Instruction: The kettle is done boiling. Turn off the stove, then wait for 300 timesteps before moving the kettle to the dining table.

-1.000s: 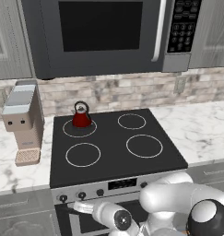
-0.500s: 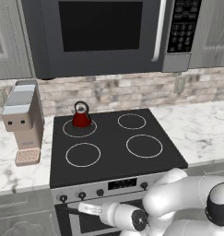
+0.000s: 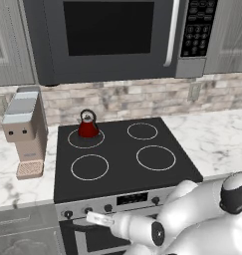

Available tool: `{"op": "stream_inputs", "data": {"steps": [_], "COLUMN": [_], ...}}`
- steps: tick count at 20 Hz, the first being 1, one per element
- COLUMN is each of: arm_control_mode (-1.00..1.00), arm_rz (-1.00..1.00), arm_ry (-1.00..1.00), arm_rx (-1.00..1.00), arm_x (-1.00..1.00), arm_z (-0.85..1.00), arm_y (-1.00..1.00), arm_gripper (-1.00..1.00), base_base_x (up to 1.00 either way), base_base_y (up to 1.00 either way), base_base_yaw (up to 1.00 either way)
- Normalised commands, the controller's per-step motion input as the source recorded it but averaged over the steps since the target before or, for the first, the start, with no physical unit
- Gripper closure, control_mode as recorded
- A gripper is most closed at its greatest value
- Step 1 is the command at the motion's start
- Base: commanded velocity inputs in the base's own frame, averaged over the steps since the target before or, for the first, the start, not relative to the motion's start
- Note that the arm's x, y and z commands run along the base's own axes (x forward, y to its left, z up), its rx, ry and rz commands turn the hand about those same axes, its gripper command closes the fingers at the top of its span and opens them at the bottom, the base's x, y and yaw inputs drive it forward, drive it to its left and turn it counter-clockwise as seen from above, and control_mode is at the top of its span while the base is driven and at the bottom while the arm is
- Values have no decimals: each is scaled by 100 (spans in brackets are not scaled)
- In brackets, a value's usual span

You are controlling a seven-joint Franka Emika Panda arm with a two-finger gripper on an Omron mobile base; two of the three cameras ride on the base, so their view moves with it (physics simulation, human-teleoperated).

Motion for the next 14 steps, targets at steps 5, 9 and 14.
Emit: {"op": "stream_inputs", "data": {"steps": [5, 9, 14], "arm_control_mode": [-100, -100, -100], "arm_rz": [0, 0, 0], "arm_ry": [0, 0, 0], "arm_rx": [0, 0, -1], "arm_x": [-4, -11, -17], "arm_z": [67, 68, 68], "arm_y": [30, 32, 21], "arm_gripper": [-100, -100, -100], "base_base_x": [0, 0, 0], "base_base_y": [0, 0, 0], "base_base_yaw": [0, 0, 0]}}
